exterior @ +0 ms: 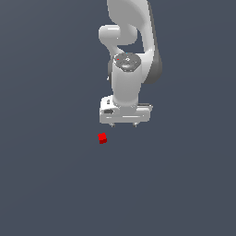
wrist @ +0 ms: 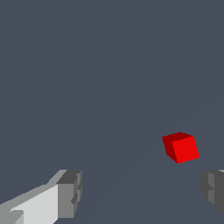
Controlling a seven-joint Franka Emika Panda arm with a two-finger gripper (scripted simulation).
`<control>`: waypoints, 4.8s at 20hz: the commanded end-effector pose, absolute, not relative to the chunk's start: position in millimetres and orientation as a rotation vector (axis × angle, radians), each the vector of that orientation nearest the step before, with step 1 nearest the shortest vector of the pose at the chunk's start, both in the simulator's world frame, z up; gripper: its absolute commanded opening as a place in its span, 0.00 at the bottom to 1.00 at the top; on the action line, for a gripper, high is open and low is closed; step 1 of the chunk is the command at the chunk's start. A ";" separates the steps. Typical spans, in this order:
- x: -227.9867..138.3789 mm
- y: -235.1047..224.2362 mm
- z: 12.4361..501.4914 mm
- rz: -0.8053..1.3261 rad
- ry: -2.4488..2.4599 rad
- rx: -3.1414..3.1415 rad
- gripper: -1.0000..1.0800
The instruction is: Pick up the red cube and move it to a goal position.
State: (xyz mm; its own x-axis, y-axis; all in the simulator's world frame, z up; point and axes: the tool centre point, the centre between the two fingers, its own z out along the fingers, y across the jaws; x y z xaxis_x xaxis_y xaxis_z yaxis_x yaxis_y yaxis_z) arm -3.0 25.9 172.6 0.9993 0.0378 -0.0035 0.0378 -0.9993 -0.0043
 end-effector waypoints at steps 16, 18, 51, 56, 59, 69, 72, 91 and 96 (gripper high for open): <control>-14.5 -10.5 121.8 0.004 -0.204 -3.132 0.96; -16.9 -20.9 107.4 0.003 -0.245 -3.130 0.96; -20.0 -87.1 22.1 -0.003 -0.485 -3.105 0.00; -21.3 -83.3 33.3 -0.003 -0.485 -3.105 0.00; -22.9 -79.0 46.1 -0.003 -0.485 -3.105 0.00; -31.9 -52.4 124.3 -0.003 -0.486 -3.106 0.00; -35.6 -41.4 157.5 -0.003 -0.486 -3.106 0.00; -56.0 30.9 372.0 -0.001 -0.489 -3.106 0.00; -59.4 48.2 423.8 0.000 -0.489 -3.105 0.00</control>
